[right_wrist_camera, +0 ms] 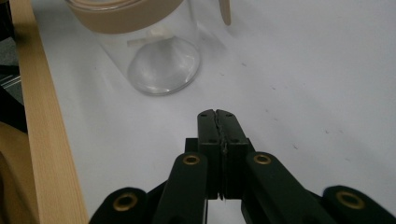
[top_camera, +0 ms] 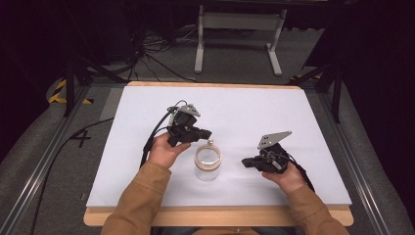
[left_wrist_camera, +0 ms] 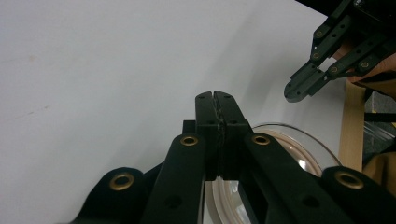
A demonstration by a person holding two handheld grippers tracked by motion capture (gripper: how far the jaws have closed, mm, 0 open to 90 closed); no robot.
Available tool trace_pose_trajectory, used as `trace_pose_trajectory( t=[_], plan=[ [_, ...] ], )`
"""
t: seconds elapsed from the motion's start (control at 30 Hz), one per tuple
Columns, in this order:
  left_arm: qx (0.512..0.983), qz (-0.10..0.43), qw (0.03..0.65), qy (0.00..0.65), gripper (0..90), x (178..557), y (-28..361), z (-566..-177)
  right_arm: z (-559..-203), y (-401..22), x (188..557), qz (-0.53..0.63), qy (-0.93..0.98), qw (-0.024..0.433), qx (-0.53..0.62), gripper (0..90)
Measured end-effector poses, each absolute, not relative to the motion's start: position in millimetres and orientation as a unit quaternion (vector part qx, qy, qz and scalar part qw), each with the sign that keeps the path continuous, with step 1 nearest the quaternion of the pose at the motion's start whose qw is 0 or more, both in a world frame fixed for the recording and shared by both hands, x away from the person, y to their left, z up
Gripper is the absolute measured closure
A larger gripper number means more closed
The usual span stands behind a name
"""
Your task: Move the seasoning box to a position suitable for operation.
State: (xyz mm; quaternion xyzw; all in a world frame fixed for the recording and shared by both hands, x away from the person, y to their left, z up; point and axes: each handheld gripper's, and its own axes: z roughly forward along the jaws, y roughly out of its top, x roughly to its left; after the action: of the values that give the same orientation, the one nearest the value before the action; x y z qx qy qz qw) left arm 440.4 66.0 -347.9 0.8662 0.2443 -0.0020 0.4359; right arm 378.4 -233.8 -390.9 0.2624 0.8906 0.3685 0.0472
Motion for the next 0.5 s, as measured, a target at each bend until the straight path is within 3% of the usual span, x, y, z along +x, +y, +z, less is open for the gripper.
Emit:
trace_pose_trajectory(
  t=[0.5],
  plan=[
    [0.870,-0.001,0.426,0.248,89.1,442.8,61.4,-350.9,-390.6,-230.6,374.9,0.372,0.891,0.044,0.258,89.3]
  ],
)
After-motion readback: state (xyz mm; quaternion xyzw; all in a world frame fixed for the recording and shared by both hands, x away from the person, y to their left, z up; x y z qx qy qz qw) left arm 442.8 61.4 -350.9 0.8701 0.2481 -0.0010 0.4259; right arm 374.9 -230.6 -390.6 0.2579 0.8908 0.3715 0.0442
